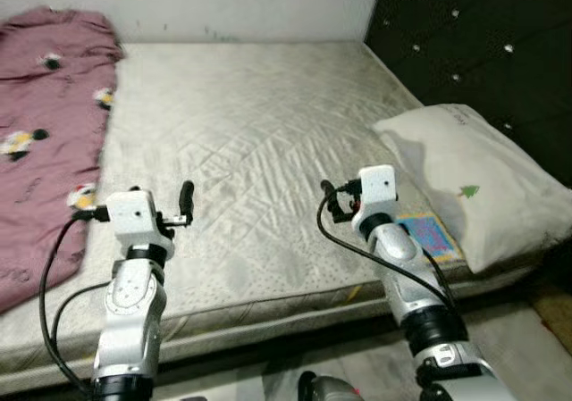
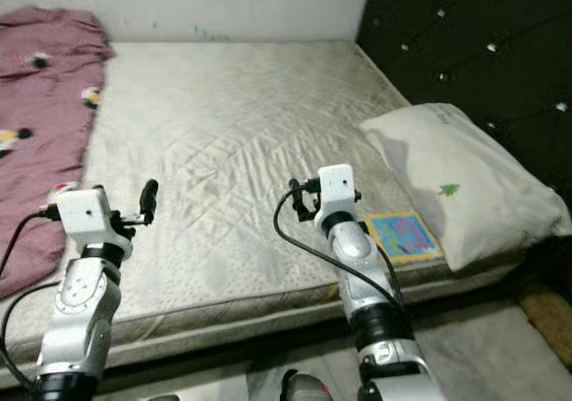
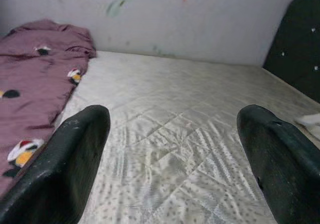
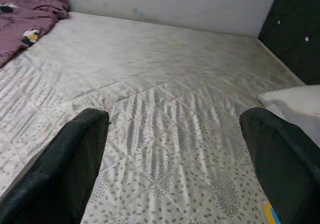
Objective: Clean up the room
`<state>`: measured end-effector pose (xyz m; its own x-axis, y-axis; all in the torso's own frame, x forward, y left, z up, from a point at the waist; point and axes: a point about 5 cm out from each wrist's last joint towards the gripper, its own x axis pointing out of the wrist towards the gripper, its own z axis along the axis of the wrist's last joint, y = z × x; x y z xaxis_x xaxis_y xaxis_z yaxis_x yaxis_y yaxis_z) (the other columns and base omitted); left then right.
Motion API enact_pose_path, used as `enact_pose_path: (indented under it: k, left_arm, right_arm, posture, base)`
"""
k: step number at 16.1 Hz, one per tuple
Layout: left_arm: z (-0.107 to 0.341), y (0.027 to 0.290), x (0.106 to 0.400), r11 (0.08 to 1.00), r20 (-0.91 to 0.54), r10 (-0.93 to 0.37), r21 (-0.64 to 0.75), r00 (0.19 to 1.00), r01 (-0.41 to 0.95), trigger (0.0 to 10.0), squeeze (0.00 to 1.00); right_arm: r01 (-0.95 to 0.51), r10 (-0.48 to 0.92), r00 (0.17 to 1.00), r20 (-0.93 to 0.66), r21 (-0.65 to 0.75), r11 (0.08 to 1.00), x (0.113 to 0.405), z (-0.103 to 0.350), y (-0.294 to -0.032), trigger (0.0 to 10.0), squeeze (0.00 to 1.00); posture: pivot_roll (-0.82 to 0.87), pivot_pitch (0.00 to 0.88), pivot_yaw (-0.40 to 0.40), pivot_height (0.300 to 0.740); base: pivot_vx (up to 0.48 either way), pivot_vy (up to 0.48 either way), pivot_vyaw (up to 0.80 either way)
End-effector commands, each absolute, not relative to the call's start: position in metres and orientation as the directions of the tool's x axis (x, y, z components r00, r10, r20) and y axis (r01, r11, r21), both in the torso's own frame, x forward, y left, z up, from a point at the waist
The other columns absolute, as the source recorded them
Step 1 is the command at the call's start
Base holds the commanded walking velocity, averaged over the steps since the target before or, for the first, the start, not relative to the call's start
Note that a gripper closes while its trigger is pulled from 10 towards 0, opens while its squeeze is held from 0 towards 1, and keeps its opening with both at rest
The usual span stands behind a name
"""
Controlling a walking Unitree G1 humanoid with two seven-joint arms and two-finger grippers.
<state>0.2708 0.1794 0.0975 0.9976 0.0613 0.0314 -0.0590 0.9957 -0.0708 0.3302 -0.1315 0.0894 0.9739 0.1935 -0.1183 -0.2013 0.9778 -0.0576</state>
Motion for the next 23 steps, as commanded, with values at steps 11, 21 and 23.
enact_pose_path:
  k: [11, 21, 23]
  left_arm:
    - [0.099, 0.1775, 0.2745, 0.993, 0.026, 0.051, -0.104, 0.998, -0.048, 10.0, 0.0]
    - [0.1031, 0.1755, 0.2746, 0.992, 0.058, 0.023, -0.128, 0.998, -0.016, 10.0, 0.0]
    - [0.1034, 0.1752, 0.2746, 0.992, 0.059, 0.02, -0.127, 0.998, -0.013, 10.0, 0.0]
  right_arm:
    - [-0.21, 0.199, 0.971, -0.136, -0.07, 0.975, 0.3352, 0.0923, -0.1347, 10.0, 0.0]
    - [-0.218, 0.206, 0.968, -0.142, -0.077, 0.973, 0.3365, 0.0927, -0.1336, 10.0, 0.0]
    - [-0.218, 0.206, 0.968, -0.14, -0.077, 0.973, 0.3365, 0.093, -0.1335, 10.0, 0.0]
  posture:
    - [0.0, 0.0, -0.048, 0.74]
    - [-0.01, 0.0, -0.048, 0.74]
    - [-0.01, 0.0, -0.047, 0.74]
  base:
    - [0.0, 0.393, 0.0]
    - [0.082, 0.0, 0.0]
    - [0.291, 0.0, 0.0]
